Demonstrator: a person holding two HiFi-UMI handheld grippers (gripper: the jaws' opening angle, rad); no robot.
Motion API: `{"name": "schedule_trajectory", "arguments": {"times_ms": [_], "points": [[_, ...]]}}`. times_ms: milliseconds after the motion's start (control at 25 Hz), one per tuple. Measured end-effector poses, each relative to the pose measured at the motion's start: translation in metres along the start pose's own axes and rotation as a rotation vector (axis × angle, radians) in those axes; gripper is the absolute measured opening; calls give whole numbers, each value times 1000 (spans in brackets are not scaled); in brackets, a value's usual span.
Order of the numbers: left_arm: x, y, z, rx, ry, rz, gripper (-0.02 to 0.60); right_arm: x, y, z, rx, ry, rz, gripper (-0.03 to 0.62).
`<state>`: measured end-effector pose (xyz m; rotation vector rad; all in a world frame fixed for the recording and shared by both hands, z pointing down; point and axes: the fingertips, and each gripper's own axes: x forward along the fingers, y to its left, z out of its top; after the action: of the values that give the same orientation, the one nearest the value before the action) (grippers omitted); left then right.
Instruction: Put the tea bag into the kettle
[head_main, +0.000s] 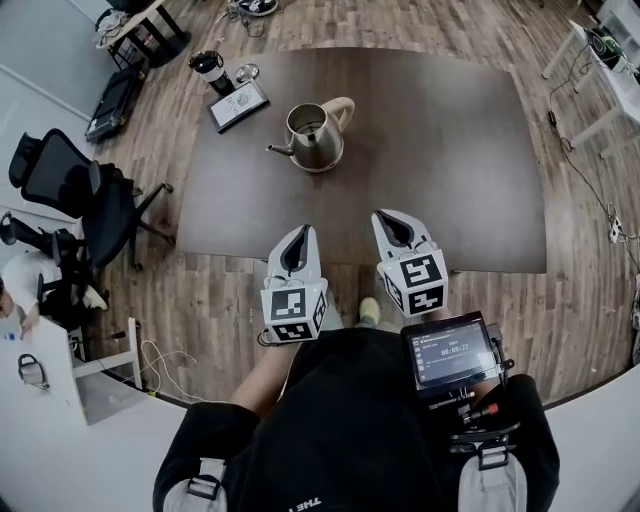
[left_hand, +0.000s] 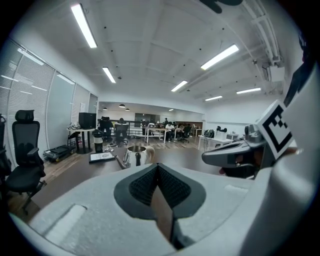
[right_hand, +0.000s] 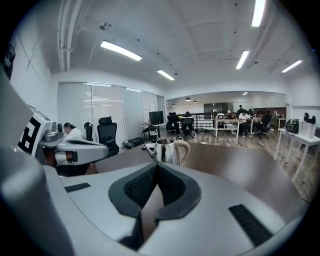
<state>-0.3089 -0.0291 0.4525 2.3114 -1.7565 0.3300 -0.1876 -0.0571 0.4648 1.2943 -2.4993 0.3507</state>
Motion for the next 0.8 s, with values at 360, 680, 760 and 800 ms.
{"name": "schedule_trajectory", "arguments": {"times_ms": [360,680,760,800], "points": [[-32,-19,-16,11,23,-1,5,-26,16,-2,16,-40,10,8],[-33,-10,-9,8,18,-65,5,-28,31,4,30,-25,-49,8],[-31,-6,-7,5,14,-76,5,-26,34,5,28,-23,-62,8],[-30,-5,-7,6,11,-81,5,-25,35,6,29,-25,-65,8]]}}
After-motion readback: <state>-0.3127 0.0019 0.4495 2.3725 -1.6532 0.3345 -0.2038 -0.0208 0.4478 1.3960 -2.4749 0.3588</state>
